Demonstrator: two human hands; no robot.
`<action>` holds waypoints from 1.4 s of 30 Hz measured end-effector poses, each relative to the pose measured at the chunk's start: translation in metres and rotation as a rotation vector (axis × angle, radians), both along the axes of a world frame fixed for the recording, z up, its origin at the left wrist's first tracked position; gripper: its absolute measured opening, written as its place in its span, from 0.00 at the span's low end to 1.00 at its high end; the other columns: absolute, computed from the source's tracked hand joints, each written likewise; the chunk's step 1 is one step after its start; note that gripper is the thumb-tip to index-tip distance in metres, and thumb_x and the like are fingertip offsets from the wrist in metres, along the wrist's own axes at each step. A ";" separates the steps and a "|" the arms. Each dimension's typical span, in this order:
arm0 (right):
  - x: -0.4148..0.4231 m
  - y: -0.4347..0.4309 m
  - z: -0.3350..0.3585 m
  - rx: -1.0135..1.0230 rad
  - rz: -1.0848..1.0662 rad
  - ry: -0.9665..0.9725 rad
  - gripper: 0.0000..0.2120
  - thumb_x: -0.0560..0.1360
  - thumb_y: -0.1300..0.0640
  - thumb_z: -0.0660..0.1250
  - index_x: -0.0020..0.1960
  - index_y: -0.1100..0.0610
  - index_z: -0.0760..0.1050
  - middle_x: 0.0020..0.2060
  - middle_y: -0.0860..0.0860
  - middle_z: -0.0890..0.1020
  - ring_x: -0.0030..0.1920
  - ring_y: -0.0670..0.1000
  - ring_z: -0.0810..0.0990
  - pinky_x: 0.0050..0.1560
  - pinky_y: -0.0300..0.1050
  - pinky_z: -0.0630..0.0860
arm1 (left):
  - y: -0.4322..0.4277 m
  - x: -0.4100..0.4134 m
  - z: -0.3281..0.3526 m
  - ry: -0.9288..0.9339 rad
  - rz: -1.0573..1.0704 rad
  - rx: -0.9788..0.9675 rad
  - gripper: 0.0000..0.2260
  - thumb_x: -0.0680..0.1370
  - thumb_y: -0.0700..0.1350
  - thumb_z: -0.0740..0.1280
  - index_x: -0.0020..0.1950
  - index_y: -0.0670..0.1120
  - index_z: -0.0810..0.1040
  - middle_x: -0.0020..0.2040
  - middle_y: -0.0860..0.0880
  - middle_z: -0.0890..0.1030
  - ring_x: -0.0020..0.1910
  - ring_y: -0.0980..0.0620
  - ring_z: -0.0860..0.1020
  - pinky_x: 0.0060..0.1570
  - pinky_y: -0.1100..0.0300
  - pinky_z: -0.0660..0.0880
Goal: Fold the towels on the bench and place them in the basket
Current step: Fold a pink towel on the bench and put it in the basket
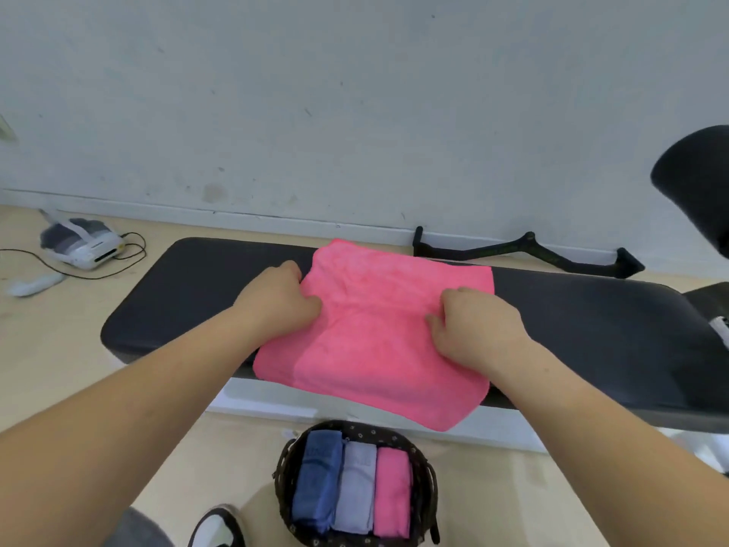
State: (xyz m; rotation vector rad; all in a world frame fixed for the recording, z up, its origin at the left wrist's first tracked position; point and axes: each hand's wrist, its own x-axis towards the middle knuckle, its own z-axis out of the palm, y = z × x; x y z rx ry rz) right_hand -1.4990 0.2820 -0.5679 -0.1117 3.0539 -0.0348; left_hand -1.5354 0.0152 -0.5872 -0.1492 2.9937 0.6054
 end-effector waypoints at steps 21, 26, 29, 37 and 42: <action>-0.047 0.007 -0.025 -0.615 -0.112 0.122 0.11 0.78 0.49 0.67 0.59 0.49 0.80 0.53 0.45 0.82 0.55 0.49 0.80 0.56 0.50 0.78 | 0.015 0.024 0.000 -0.009 -0.197 0.025 0.14 0.74 0.59 0.71 0.54 0.55 0.74 0.43 0.57 0.79 0.43 0.57 0.78 0.43 0.55 0.78; -0.074 -0.009 -0.033 -0.575 -0.272 0.124 0.07 0.77 0.46 0.66 0.53 0.43 0.78 0.53 0.46 0.81 0.58 0.53 0.78 0.51 0.50 0.76 | 0.000 0.027 0.004 -0.039 -0.196 0.149 0.07 0.76 0.50 0.74 0.50 0.54 0.78 0.40 0.57 0.77 0.38 0.59 0.75 0.35 0.62 0.69; -0.084 -0.014 -0.032 -0.596 -0.347 0.088 0.05 0.76 0.48 0.68 0.50 0.46 0.79 0.47 0.43 0.83 0.53 0.51 0.80 0.46 0.48 0.69 | -0.004 0.028 0.007 -0.012 -0.185 0.092 0.11 0.74 0.51 0.75 0.51 0.53 0.76 0.41 0.56 0.77 0.40 0.58 0.77 0.37 0.60 0.73; -0.088 -0.009 -0.026 -0.727 -0.368 0.042 0.04 0.70 0.59 0.67 0.41 0.51 0.80 0.37 0.48 0.82 0.40 0.52 0.81 0.44 0.48 0.77 | -0.005 0.033 0.007 -0.116 -0.217 -0.083 0.14 0.78 0.57 0.68 0.41 0.49 0.74 0.39 0.52 0.79 0.39 0.51 0.78 0.42 0.52 0.78; -0.087 -0.010 -0.030 -0.656 -0.374 0.075 0.11 0.77 0.45 0.68 0.43 0.51 0.79 0.38 0.45 0.82 0.41 0.48 0.79 0.44 0.47 0.73 | -0.013 0.038 0.011 -0.158 -0.184 0.007 0.14 0.76 0.57 0.73 0.43 0.46 0.78 0.41 0.49 0.82 0.40 0.48 0.80 0.41 0.53 0.78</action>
